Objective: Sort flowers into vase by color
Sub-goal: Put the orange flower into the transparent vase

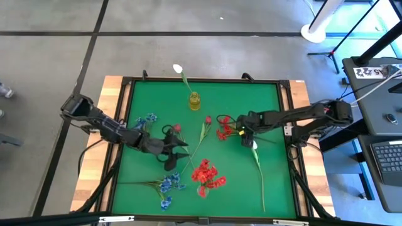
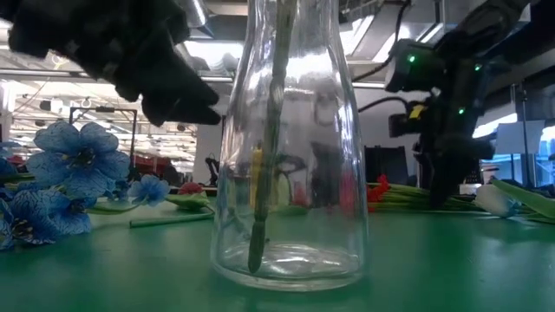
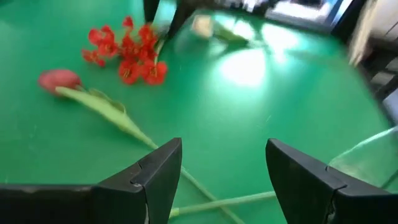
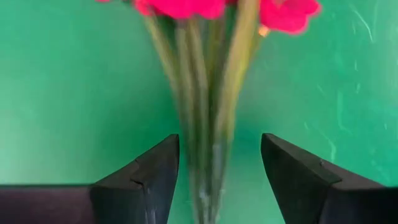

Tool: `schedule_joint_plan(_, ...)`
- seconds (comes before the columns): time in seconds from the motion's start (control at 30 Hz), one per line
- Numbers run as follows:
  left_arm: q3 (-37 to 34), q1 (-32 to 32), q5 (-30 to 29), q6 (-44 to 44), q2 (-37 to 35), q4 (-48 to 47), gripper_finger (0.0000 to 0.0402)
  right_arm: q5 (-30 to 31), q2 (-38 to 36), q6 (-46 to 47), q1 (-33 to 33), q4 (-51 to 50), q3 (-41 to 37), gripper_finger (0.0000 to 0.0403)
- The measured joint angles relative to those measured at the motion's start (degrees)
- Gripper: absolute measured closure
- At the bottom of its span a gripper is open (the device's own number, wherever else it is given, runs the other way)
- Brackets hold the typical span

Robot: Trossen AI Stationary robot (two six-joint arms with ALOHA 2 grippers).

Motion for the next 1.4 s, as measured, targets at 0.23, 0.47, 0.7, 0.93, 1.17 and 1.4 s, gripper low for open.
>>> schedule_joint_plan(0.23,-6.69,0.43,0.22,0.22,-0.87,15.53,0.0175,-2.52,1.69,-0.53,-5.76,3.04,0.04,0.0179)
schedule_joint_plan(0.47,-6.67,0.43,-0.31,0.73,-0.85,18.19,0.0175,-4.63,1.80,-0.92,-7.01,6.32,0.02,0.0259)
schedule_joint_plan(0.7,-6.65,0.43,-0.50,1.80,-1.73,19.45,0.0175,-5.99,-0.19,-1.04,-7.01,5.78,0.02,0.0390)
schedule_joint_plan(0.93,-6.58,0.43,-0.49,1.98,-1.74,22.28,0.0175,-7.86,-8.07,-0.59,-7.01,6.42,2.20,0.0388)
schedule_joint_plan(1.17,-6.58,0.43,-0.49,2.50,-1.74,26.23,0.0175,-16.34,-19.86,0.89,-6.90,19.98,3.68,0.0385)
schedule_joint_plan(1.4,-6.54,0.31,-0.16,5.42,-1.77,30.25,0.0175,-25.74,-26.27,4.35,-3.94,36.11,3.72,0.0395)
